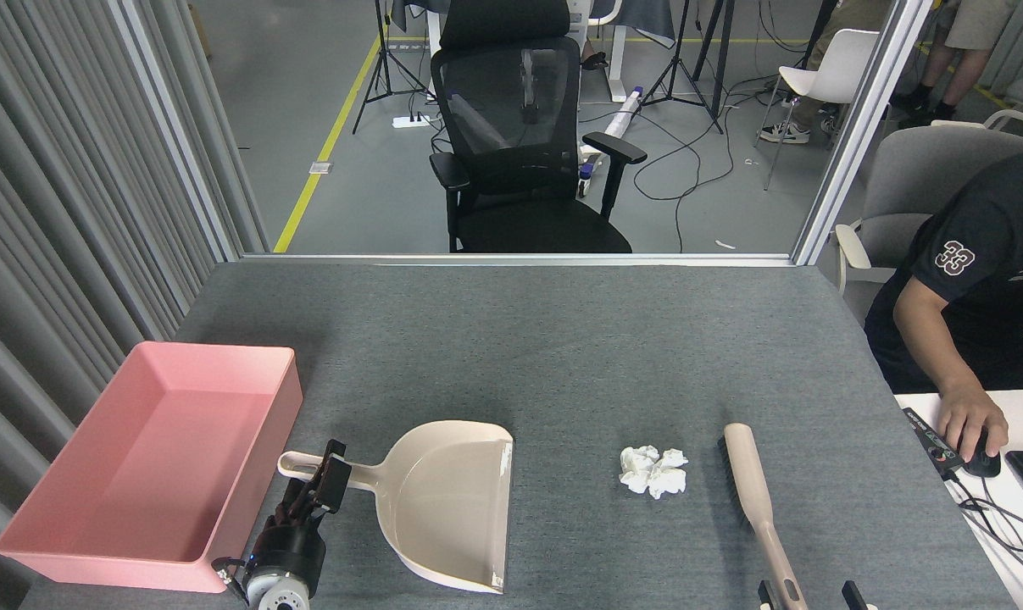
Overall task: Sweep and dump garbage into bin
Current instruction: 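Close the left gripper on the beige dustpan handle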
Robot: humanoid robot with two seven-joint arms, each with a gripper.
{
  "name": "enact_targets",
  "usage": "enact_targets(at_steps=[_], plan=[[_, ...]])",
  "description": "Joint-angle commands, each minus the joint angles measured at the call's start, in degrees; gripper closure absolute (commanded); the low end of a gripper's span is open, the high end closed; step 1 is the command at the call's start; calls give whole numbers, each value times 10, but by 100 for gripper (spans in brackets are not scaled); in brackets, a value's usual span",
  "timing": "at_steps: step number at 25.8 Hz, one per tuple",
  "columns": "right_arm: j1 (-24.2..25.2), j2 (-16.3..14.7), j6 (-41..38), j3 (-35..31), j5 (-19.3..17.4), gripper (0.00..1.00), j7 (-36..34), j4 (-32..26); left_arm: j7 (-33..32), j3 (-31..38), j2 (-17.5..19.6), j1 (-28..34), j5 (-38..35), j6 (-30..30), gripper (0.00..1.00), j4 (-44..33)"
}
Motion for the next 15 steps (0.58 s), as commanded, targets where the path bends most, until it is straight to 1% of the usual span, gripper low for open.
enact_targets(at_steps=[1, 3, 8, 15], plan=[[-1, 1, 1, 0, 1, 1, -1, 0, 1, 0, 1, 0, 0, -1, 0, 1], [-1, 5, 1, 1, 9, 1, 0, 0, 1, 0, -1, 1, 0, -1, 0, 0], [-4, 23, 6, 8, 41, 1, 0, 0, 1, 0, -1, -4, 0, -1, 0, 8], [-4, 24, 11, 9, 43, 1, 1, 1, 1, 0, -1, -8, 0, 0, 0, 13]])
